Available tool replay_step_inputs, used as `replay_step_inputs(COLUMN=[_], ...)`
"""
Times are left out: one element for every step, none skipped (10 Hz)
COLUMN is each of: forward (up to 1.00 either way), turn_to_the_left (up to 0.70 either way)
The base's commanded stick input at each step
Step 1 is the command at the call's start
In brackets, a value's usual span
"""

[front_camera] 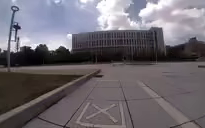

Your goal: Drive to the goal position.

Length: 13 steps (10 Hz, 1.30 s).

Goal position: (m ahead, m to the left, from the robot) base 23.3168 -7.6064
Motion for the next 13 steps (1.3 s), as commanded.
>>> replay_step_inputs(forward=[0.06, 0.06, 0.05, 0.06, 0.06, 0.05, 0.06, 0.06, 0.06, 0.06, 0.06, 0.05, 0.05], turn_to_the_left=[0.0, 0.0, 0.0, 0.0, 0.0, 0.0, 0.0, 0.0, 0.0, 0.0, 0.0, 0.0, 0.0])
